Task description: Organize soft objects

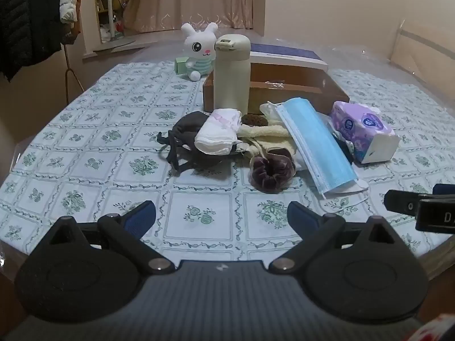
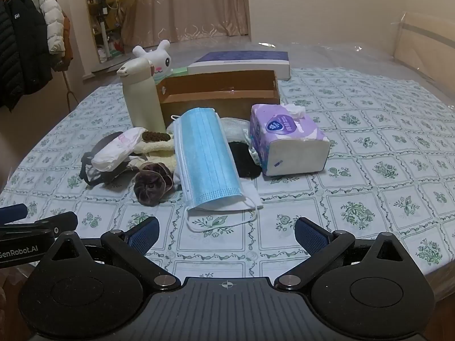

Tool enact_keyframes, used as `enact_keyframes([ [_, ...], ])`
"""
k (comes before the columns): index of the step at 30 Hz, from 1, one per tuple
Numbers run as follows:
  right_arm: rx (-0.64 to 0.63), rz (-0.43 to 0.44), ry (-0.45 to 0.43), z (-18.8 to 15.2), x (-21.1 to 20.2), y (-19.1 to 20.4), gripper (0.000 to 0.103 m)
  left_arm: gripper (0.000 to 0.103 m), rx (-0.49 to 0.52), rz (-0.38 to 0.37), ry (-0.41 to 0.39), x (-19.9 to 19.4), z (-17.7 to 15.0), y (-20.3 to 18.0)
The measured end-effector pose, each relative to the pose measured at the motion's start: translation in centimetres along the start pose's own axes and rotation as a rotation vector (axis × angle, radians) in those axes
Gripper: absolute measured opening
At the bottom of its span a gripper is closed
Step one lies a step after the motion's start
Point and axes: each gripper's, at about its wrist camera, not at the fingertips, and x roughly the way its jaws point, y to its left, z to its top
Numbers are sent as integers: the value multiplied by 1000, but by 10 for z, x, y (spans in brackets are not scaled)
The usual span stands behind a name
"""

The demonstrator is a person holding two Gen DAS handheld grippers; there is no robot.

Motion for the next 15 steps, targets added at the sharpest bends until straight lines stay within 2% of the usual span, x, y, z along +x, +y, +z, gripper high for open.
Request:
enact_keyframes([
  [15, 1, -1, -2, 0, -1, 0, 101, 96, -18, -35, 1, -1, 1, 2],
])
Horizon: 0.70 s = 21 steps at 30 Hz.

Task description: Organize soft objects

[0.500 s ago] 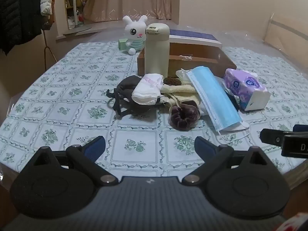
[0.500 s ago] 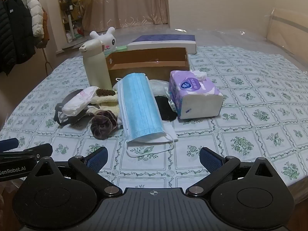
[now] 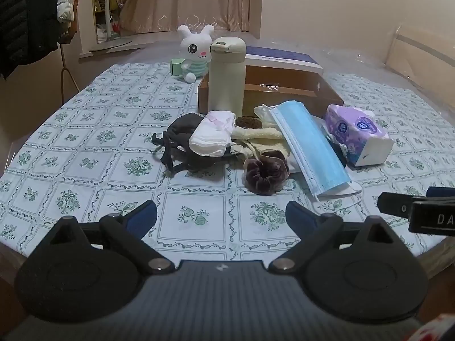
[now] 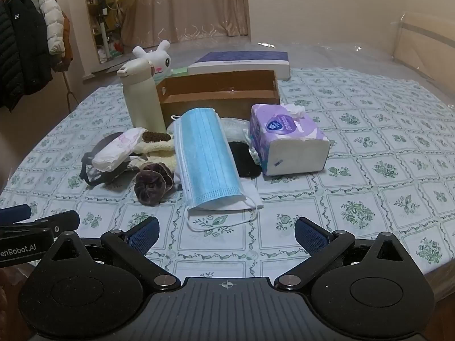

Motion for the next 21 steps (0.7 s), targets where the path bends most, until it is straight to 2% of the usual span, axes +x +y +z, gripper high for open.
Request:
enact_keyframes([
  [21, 2, 1, -2, 0, -1, 1, 101, 96, -3, 4, 1, 0, 0, -2],
])
